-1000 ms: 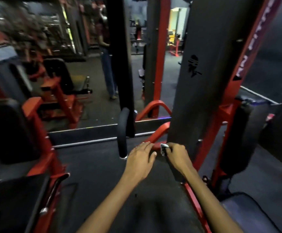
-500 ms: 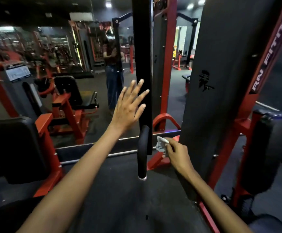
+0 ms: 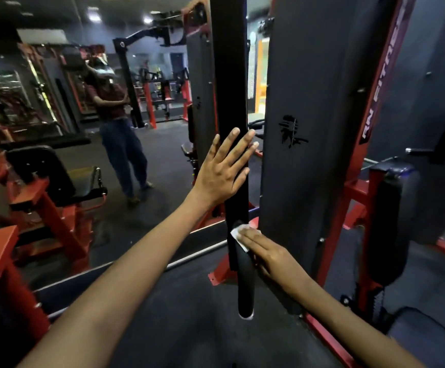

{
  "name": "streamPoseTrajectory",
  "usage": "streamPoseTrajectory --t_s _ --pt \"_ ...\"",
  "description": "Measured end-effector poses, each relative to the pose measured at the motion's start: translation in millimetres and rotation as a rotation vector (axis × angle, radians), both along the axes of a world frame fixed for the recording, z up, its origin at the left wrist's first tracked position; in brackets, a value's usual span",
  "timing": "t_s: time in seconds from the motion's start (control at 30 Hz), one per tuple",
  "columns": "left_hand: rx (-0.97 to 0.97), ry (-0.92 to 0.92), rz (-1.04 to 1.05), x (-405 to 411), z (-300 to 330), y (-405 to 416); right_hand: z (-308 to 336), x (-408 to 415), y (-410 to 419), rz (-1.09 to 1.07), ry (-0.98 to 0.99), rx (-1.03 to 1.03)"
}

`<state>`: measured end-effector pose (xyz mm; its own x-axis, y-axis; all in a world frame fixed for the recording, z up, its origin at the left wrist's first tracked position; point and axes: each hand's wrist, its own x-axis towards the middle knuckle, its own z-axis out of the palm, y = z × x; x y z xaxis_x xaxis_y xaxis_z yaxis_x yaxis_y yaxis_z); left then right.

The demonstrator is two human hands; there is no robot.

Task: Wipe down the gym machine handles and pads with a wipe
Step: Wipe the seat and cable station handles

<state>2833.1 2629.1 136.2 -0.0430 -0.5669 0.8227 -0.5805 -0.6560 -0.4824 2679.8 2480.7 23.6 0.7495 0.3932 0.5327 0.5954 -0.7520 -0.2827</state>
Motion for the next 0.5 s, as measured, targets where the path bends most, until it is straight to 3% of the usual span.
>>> streamPoseTrajectory --t_s 0.17,0.27,0.37,0.5 --pt "-0.025 -0.005 -0.102 2.3 -0.7 -2.7 -5.7 -22.0 -13.7 0.137 -0.145 -0.170" --pt "-0.055 0.012 -0.143 3.6 -1.7 -2.8 22.6 3.7 2.5 0.062 -0.161 -0.144" --pt "-0.035 -0.001 -0.161 6.9 -1.7 0.1 36.4 37.0 28.3 -0.019 -0.042 -0.368" --pt "-0.039 -0.005 -0.205 11.7 -1.3 1.8 21.0 11.7 22.0 0.090 0.003 -0.521"
